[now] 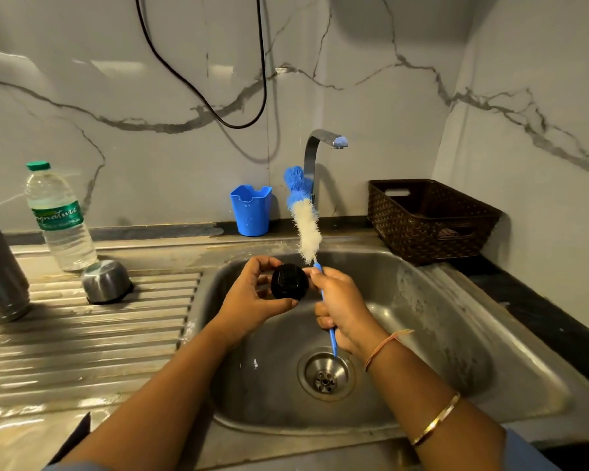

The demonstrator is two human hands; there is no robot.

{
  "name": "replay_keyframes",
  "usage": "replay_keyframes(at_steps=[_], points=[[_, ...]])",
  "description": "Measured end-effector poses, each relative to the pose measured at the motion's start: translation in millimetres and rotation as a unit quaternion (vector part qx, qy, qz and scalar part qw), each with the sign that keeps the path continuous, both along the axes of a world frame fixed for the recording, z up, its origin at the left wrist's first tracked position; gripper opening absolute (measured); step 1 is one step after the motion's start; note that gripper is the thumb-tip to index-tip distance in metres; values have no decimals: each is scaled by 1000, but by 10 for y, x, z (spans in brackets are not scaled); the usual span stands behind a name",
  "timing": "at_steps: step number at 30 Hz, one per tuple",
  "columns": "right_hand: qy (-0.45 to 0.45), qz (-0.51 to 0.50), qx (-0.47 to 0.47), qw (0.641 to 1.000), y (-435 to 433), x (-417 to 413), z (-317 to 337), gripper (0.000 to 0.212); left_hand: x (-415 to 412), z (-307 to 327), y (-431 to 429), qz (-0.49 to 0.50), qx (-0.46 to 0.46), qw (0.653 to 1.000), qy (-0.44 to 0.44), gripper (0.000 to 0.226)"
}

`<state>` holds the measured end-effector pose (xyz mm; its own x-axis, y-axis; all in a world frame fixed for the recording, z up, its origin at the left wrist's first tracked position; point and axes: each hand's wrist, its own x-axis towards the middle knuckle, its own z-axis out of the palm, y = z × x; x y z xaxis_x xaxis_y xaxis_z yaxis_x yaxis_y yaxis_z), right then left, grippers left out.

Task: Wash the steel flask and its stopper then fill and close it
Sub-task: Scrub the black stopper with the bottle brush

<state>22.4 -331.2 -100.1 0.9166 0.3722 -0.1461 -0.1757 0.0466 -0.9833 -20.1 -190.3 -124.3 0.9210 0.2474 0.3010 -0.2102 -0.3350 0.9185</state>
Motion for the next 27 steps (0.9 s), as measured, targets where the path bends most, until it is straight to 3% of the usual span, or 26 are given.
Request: replay_keyframes(at_steps=[4,12,27], points=[[-1,3,4,1000,10,-20,-24,16,8,-9,-6,24,36,998,-49,67],[-21,23,21,999,10,-70,-10,20,16,-30,-18,34,-9,996,-83,60],[-57,10,-2,998,45,-46,-91,20,-19,44,-55,68,108,988,-82,59]])
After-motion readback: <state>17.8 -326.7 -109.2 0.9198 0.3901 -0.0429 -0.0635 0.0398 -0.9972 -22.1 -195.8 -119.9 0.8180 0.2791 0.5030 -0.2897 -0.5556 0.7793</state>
